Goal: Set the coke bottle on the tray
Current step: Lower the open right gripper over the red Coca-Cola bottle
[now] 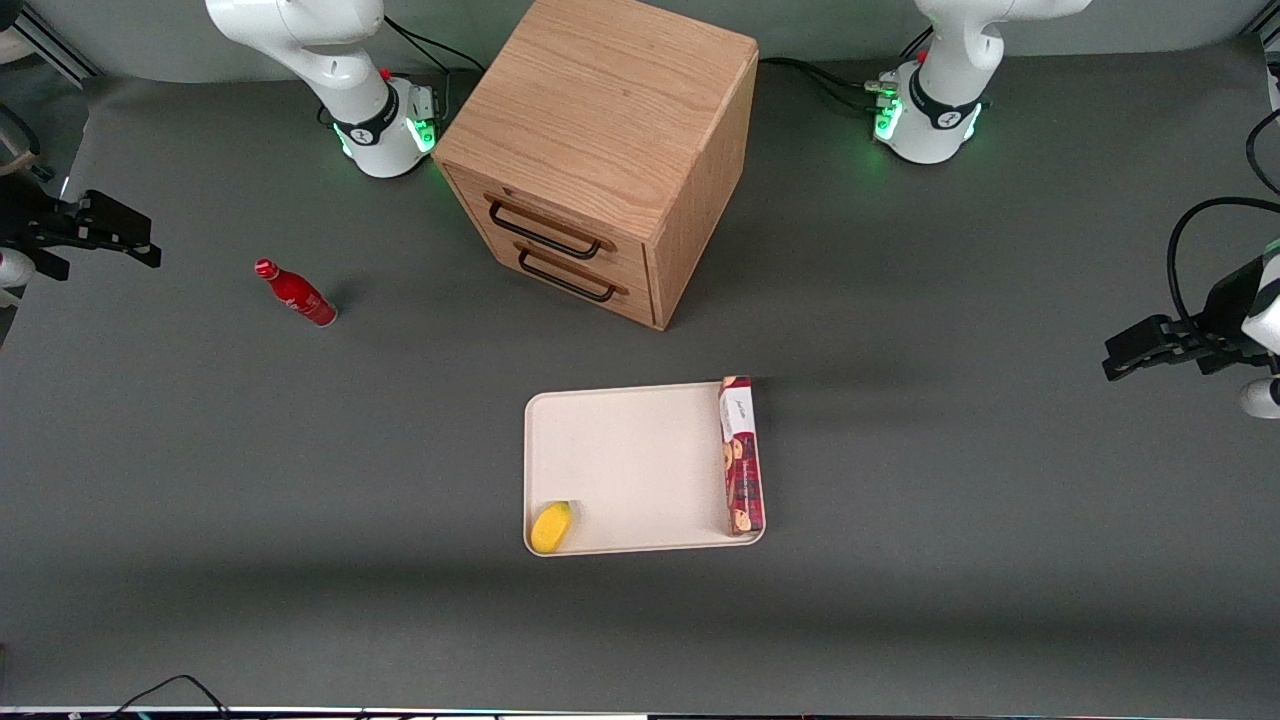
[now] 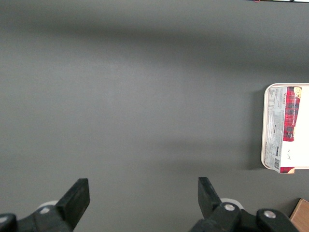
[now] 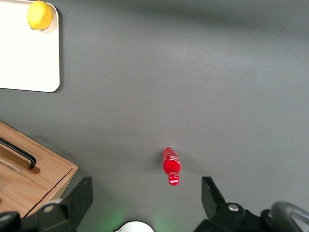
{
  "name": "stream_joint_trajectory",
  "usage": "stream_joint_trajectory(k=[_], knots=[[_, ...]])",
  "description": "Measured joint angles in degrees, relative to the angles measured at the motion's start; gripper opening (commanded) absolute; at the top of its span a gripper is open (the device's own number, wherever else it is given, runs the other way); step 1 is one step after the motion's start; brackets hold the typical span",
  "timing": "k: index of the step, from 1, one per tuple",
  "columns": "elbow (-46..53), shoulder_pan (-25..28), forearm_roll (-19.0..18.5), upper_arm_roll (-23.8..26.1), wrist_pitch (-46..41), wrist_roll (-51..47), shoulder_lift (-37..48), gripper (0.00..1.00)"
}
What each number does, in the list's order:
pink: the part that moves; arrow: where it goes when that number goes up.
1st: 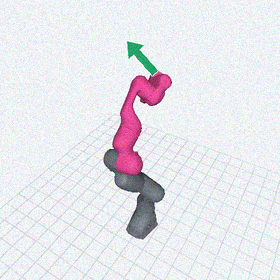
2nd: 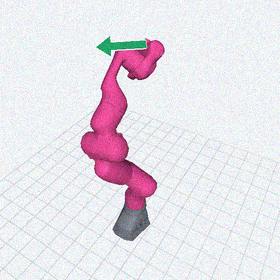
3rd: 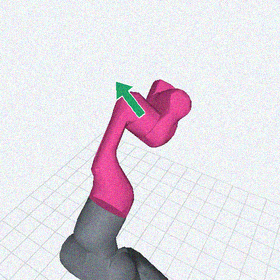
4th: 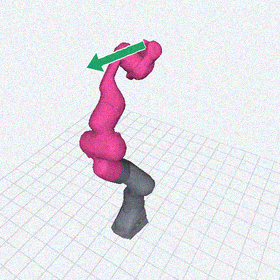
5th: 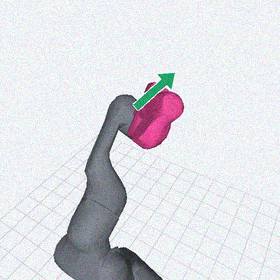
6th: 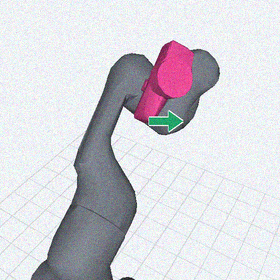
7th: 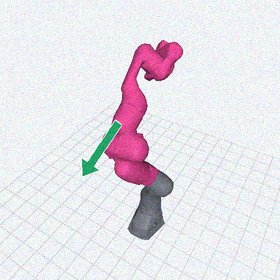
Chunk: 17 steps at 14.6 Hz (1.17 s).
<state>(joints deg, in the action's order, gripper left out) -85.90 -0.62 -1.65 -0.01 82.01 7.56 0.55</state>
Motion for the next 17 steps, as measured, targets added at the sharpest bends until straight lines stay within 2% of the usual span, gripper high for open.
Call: stream_joint_trajectory(k=[3, 7, 10, 12, 17], knots=[[0.68, -0.01, 0.0, -0.04, -0.45, 0.0, 0.07, 1.0], [0.18, -0.38, 0.0, -0.43, -6.36, 0.0, 0.17, 1.0], [-7.26, -0.61, 0.01, -3.13, -5.94, 0.02, 3.08, 1.0], [-18.65, -1.04, 0.0, -4.95, 1.27, 0.1, 8.06, 1.0], [-49.75, -1.41, 0.0, -5.28, 23.97, 0.1, 21.54, 1.0]])
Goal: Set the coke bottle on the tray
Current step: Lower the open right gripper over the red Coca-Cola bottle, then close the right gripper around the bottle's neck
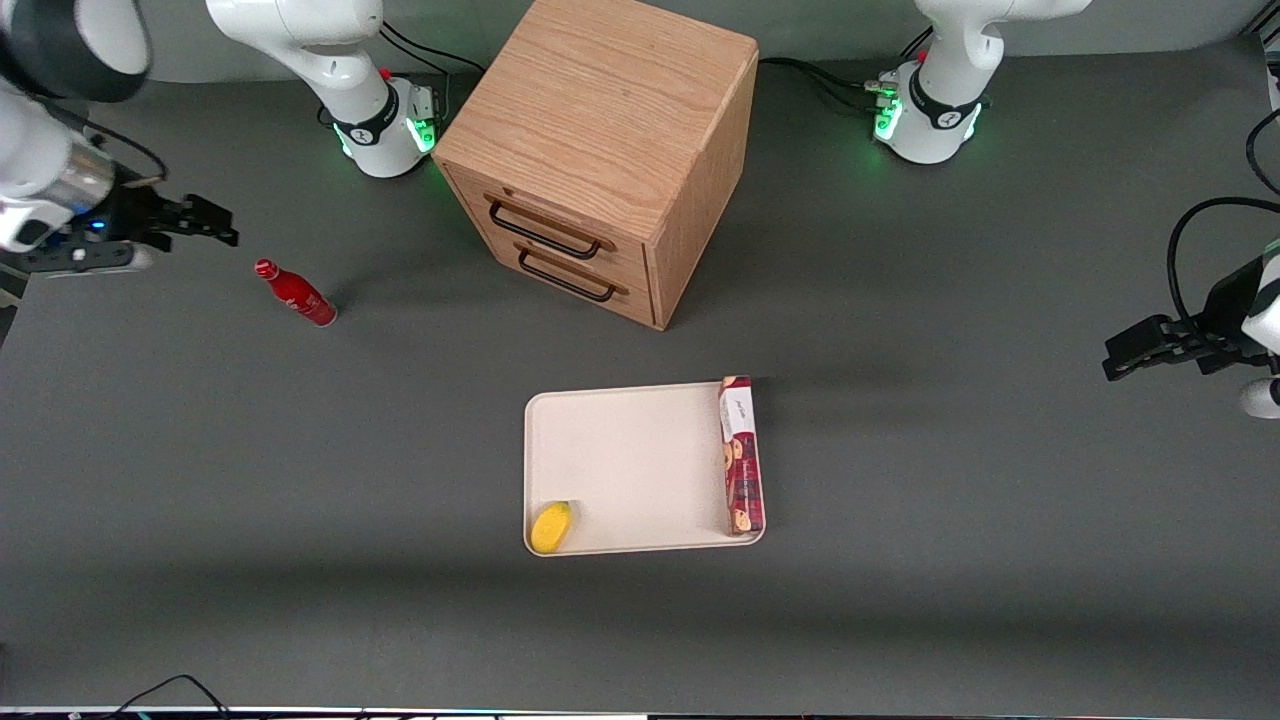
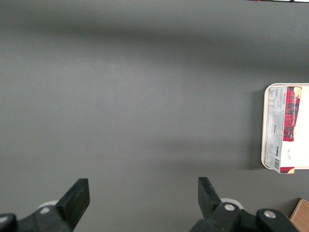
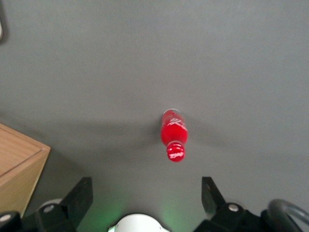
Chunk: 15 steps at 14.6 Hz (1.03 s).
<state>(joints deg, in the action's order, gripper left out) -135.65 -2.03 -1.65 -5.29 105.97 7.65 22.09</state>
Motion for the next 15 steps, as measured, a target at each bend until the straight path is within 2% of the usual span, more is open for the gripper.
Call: stream_joint_trajectory(k=[3, 6, 11, 12, 13, 15], knots=[[-10.87, -0.56, -0.35, -0.34, 11.14, 0.0, 2.32, 1.0], [-17.03, -0.82, -1.42, -1.23, 20.26, 0.0, 2.33, 1.0], [-21.21, -0.84, -3.87, -2.16, 27.35, 0.03, 1.67, 0.98], [-21.79, -0.84, -4.27, -2.8, 28.43, 0.29, 1.41, 0.89], [-22.35, -0.85, -4.41, -3.59, 29.27, 0.67, 1.13, 0.75], [-22.75, -0.86, -4.7, -5.04, 29.98, 1.52, 0.51, 0.33]])
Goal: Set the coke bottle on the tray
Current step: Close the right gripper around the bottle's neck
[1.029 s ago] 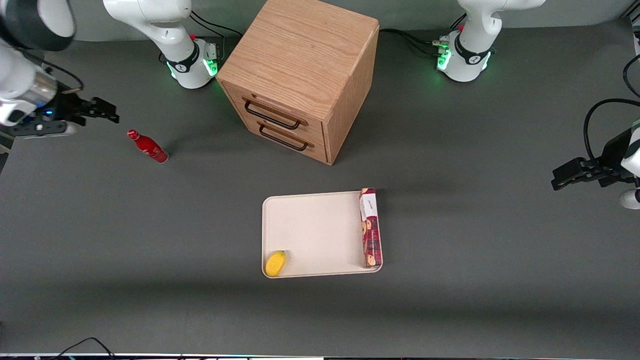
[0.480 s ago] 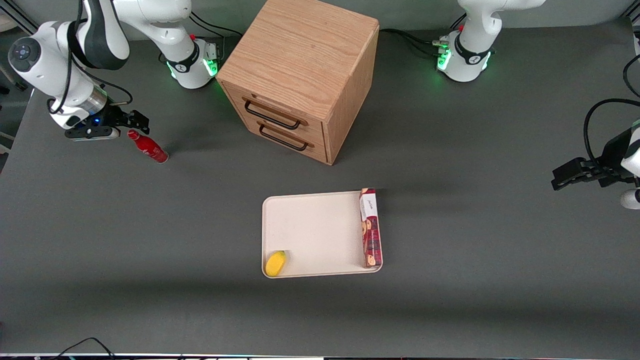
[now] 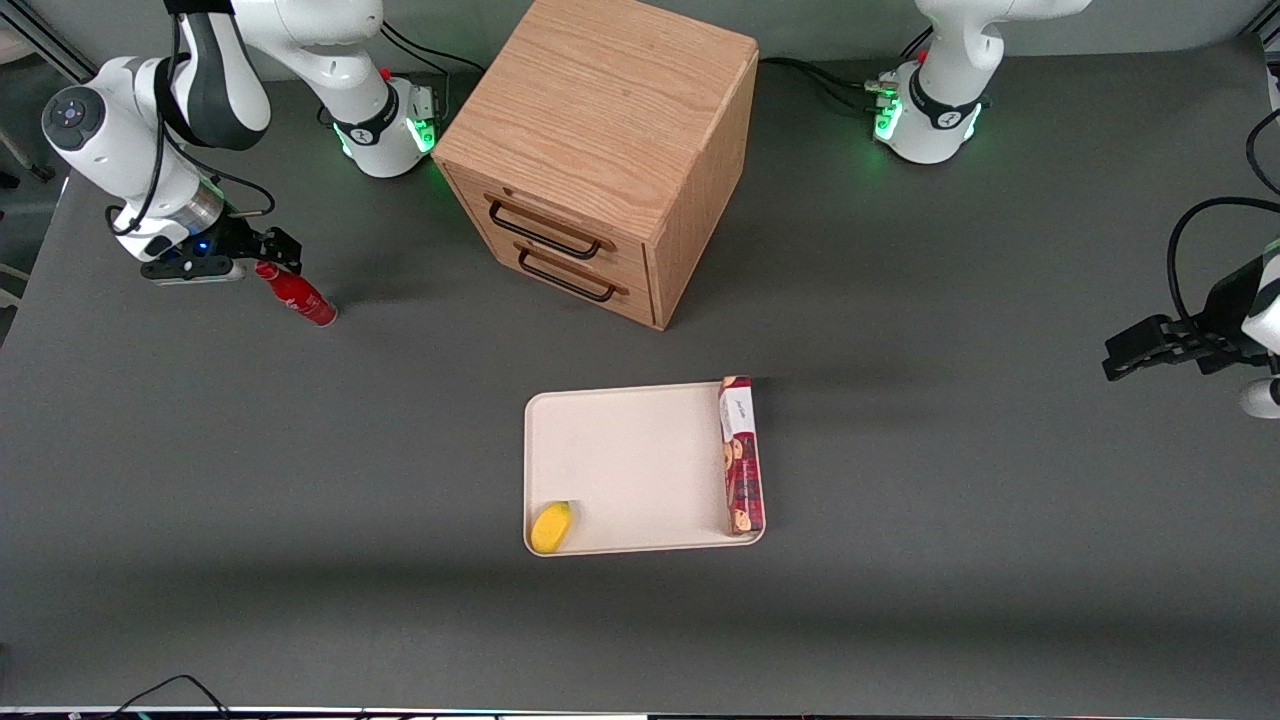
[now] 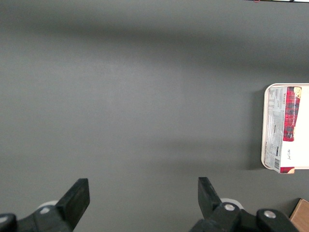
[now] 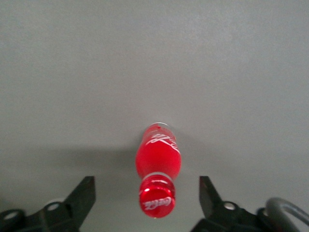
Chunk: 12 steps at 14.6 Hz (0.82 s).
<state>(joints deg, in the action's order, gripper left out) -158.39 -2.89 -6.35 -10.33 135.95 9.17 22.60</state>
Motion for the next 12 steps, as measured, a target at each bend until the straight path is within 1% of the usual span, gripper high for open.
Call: stream_joint_trajectory(k=[1, 2, 3, 5, 9, 10, 12], knots=[[0.0, 0.0, -0.03, -0.29, 0.08, 0.39, -0.27, 0.15], [0.0, 0.0, -0.04, -0.38, 0.09, 0.58, -0.45, 0.09], [0.01, 0.01, -0.05, -0.38, 0.09, 0.67, -0.53, 0.05], [0.04, 0.01, -0.13, -0.39, 0.1, 0.85, -0.64, 0.01], [0.41, 0.13, -0.25, -0.24, -0.17, 1.0, -0.73, 0.0], [1.27, 0.16, -0.28, -0.05, -1.51, 1.0, -0.72, 0.0], [6.22, 0.23, -0.34, 0.97, -8.58, 1.04, -0.59, 0.0]])
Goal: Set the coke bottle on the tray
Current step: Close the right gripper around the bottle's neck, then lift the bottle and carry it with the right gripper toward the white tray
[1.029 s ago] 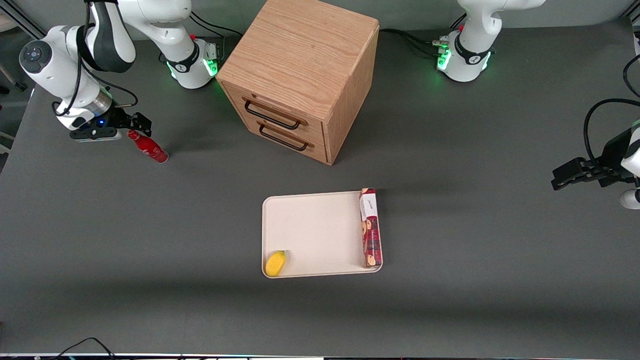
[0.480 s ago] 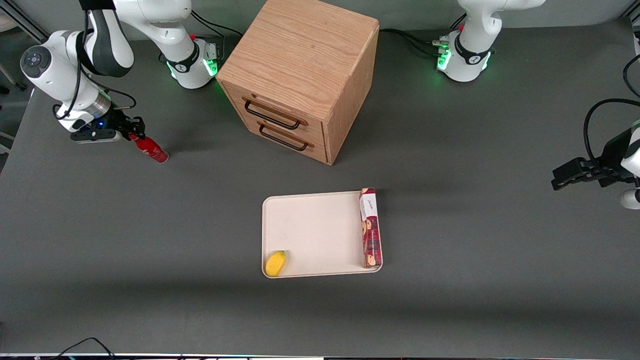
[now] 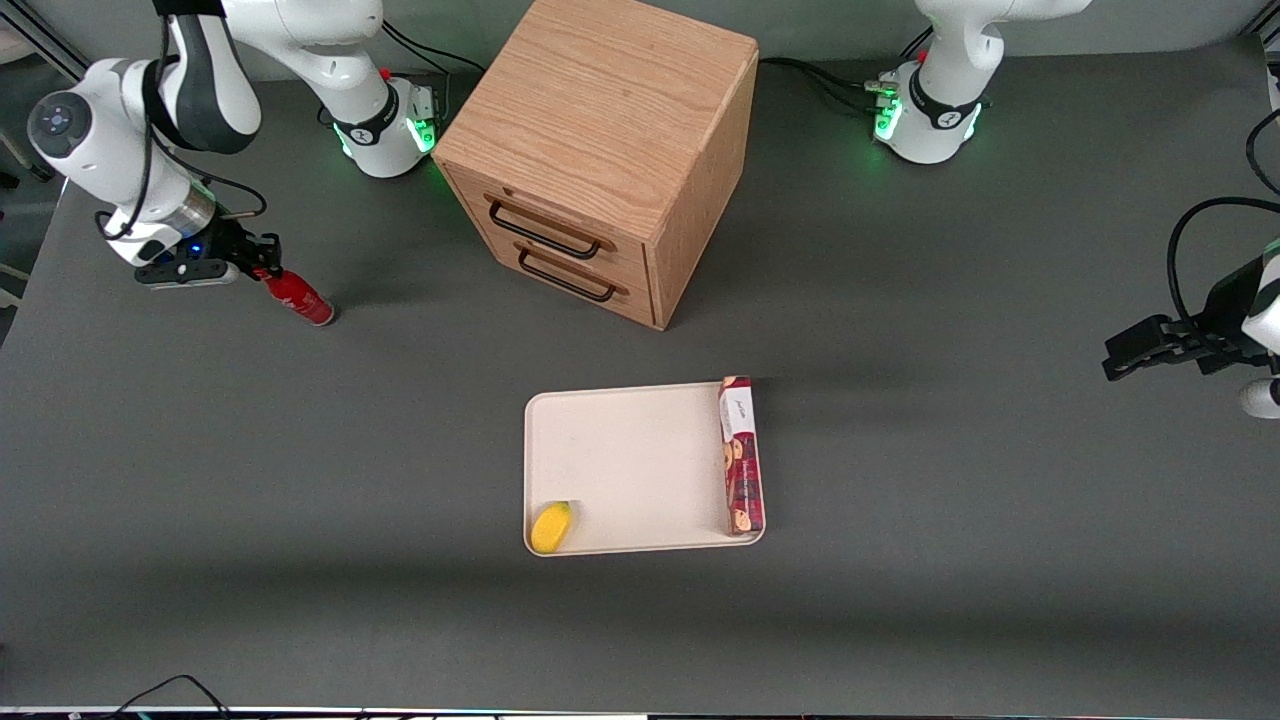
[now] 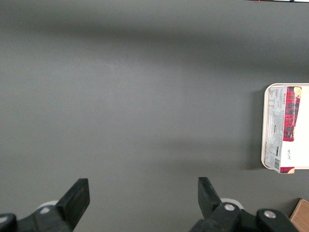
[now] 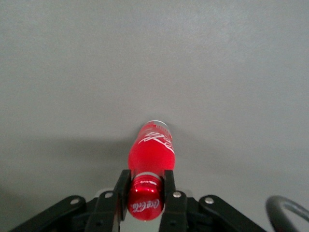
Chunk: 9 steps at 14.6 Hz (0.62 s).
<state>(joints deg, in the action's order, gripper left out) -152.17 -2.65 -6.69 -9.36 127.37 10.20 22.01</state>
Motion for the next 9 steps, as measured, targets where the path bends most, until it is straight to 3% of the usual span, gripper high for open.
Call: stream_joint_trajectory(k=[6, 9], knots=[[27.81, 1.68, 0.33, 4.57, -28.13, 0.0, -0.5, 0.0], [47.73, 1.95, 4.58, 8.38, -44.13, -0.64, -6.77, 0.0]])
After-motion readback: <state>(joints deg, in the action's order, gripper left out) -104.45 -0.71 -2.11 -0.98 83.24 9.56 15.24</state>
